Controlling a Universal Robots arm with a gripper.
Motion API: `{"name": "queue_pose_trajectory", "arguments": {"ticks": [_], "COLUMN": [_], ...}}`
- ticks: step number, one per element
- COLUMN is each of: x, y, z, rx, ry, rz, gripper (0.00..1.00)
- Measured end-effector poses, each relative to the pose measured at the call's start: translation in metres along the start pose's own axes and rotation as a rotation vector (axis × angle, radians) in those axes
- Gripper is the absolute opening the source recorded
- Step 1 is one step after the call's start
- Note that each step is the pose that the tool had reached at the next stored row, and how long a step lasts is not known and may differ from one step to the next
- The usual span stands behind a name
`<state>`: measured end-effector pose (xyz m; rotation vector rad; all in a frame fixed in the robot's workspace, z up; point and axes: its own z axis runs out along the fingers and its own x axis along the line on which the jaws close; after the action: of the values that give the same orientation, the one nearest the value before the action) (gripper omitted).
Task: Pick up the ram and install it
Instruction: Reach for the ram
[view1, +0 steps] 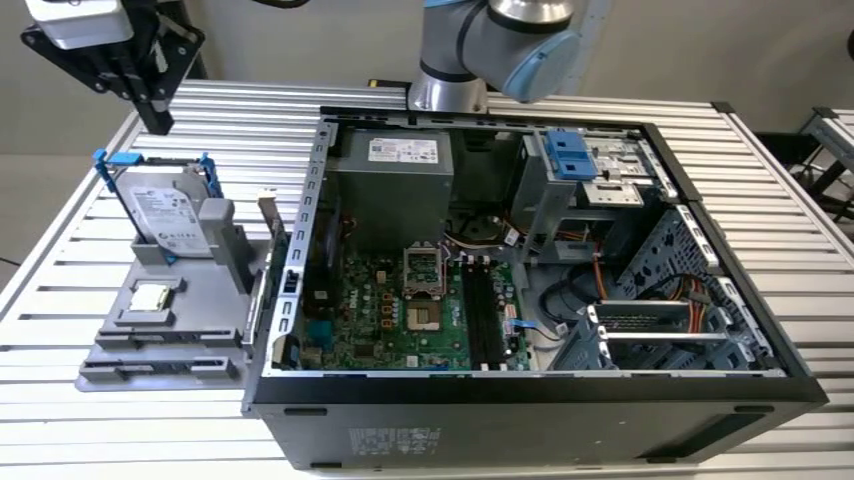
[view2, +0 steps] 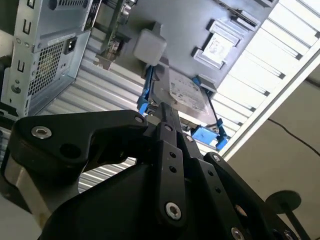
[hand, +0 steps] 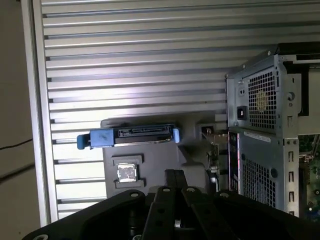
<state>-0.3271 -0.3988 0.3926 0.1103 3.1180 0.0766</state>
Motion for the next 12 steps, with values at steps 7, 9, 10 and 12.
{"name": "queue_pose_trajectory", "arguments": {"ticks": [7,9,10,12], "x": [0.021,0.0259,0.0281,0.0319], "y": [-0.0014,-0.0018,-0.0019,-0.0022], "z": [-0.0005,-0.0006,-0.0006,-0.0007], "rx": [0.0,0.0,-0.0001,-0.0002], "ry": [0.0001,0.0003,0.0003,0.0006], "rz": [-0.001,-0.004,-0.006,-0.012], "gripper": [0.0,0.0,0.0,0.0]}}
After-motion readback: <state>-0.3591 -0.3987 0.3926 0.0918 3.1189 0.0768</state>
